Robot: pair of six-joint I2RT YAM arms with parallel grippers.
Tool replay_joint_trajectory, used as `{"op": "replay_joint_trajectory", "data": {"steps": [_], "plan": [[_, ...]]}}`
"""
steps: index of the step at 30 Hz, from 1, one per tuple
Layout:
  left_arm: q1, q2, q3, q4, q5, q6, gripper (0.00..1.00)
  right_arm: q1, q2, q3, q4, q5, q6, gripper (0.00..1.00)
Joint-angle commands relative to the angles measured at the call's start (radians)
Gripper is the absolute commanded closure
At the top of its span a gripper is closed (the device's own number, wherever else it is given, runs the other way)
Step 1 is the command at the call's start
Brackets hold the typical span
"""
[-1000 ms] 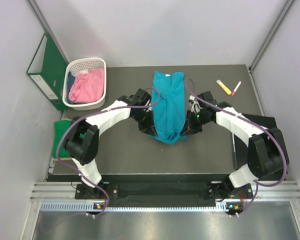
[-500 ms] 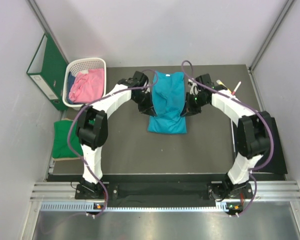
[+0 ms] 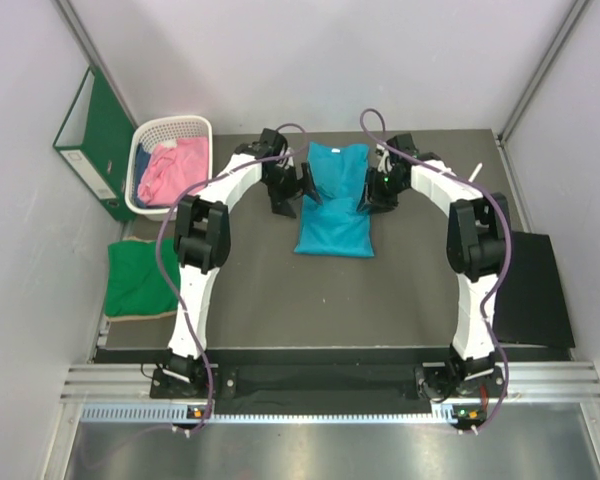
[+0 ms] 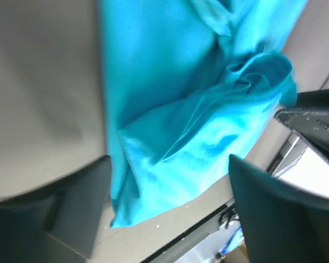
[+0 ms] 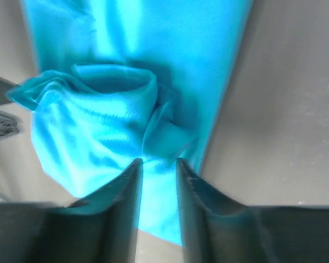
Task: Fold and stack the t-shirts
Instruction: Fold the folded rectangular tshirt in 1/3 of the way, then grab one side of the 2/3 rectangular tshirt with both arms
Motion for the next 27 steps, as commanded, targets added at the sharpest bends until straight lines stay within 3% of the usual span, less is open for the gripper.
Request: {"op": "replay_joint_trajectory", "data": {"steps": [1, 3, 6, 9, 12, 18, 27], "plan": [[0.038, -0.052, 0.01, 0.01, 0.008, 0.007, 0.01, -0.017, -0.099, -0.011, 0.073, 0.098, 0.0, 0.41], [0.04, -0.133, -0.076, 0.042, -0.026, 0.021, 0.01, -0.02, -0.18, -0.072, 0.099, 0.127, -0.001, 0.26], [0.04, -0.219, -0.196, 0.096, -0.023, 0.021, 0.01, -0.029, -0.242, -0.144, 0.066, 0.127, 0.002, 0.13], [0.038, -0.267, -0.298, 0.108, 0.0, 0.012, 0.01, -0.043, -0.3, -0.273, 0.079, 0.071, 0.029, 0.08], [0.032, -0.318, -0.416, 0.15, 0.0, 0.008, 0.02, -0.051, -0.352, -0.409, 0.128, 0.008, 0.078, 0.07], [0.028, -0.376, -0.608, 0.26, 0.012, -0.04, 0.22, -0.059, -0.369, -0.621, 0.228, -0.104, 0.157, 0.12], [0.012, -0.398, -0.709, 0.351, -0.001, -0.083, 0.33, -0.059, -0.33, -0.674, 0.317, -0.147, 0.189, 0.18]]}}
